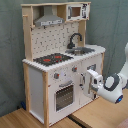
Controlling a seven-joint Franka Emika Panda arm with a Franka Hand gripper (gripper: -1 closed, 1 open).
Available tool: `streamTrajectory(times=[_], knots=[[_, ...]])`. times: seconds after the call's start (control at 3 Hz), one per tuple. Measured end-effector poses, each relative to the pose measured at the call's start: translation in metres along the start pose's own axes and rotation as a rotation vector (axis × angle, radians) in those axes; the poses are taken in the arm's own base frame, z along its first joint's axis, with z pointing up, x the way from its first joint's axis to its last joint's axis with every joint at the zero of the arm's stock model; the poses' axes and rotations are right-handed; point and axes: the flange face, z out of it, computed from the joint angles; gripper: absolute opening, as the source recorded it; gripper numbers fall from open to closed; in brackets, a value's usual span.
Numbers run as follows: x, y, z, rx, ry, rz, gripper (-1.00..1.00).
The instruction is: Play with the kitchen
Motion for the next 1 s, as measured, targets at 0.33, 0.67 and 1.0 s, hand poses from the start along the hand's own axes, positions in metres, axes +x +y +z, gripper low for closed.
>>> streamTrajectory(times=[0.33, 0.67, 1.0], knots=[[-0.004, -0.002, 0.001, -0.004, 0.0, 0.098, 1.0], [-0.009, -0.002, 0.005, -0.01, -0.005, 0.194, 1.0], [-0.022, -0.012, 0.009, 0.037, -0.026, 0.22, 1.0]])
